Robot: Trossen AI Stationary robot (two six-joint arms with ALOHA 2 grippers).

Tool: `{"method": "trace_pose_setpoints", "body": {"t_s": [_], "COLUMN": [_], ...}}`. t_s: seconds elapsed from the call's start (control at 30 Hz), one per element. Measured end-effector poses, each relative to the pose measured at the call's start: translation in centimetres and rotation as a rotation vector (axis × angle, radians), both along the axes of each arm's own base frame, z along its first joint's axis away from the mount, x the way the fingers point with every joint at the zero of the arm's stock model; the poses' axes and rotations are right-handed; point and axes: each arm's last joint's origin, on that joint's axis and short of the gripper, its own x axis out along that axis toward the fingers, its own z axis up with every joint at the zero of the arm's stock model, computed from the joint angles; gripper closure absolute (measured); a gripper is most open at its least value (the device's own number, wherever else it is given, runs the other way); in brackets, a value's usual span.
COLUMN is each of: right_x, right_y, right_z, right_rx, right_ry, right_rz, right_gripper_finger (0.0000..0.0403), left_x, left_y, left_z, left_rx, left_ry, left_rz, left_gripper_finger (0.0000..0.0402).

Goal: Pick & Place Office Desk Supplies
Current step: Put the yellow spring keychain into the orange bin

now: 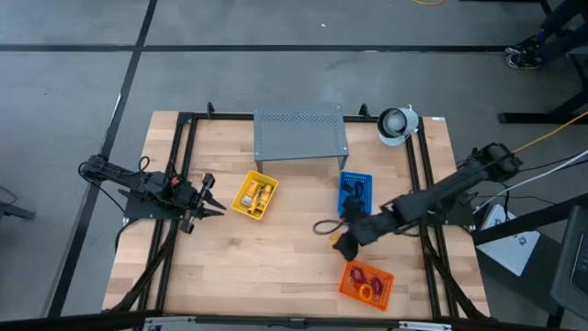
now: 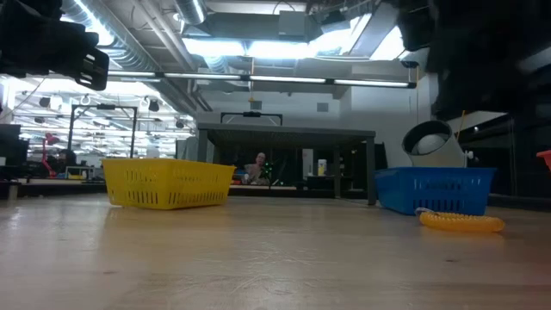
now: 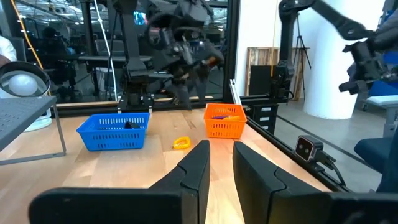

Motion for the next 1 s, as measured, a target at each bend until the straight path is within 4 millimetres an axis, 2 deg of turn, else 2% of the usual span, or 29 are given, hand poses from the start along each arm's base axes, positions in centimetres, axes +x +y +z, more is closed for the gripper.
{"method": "trace_pose_setpoints", "body": {"t_s": [0.23,0.43,0.67,1.0], "right_x": [3.7,6.1,5.3,5.8], "right_y": [0.9,1.7,1.6,1.6], "right_z": [-0.5,-1.6,-4.5,-5.2], "right_rx": [-0.308,-0.333,-0.351,-0.380], "right_ry": [0.242,0.284,0.491,0.456], "right_rz": [0.271,0.335,0.262,0.221], "right_gripper_finger": [0.0218,0.0218,0.0218,0.0218], "left_x": [0.0,0.0,0.0,0.0], "left_y": [0.0,0.0,0.0,0.0], "left_z": [0.0,0.0,0.0,0.0], "left_rx": [0.000,0.000,0.000,0.000], "left_ry": [0.000,0.000,0.000,0.000], "left_rz": [0.000,0.000,0.000,0.000], "left_gripper_finger": [0.0338,0.0338,0.0334,0.0335]}}
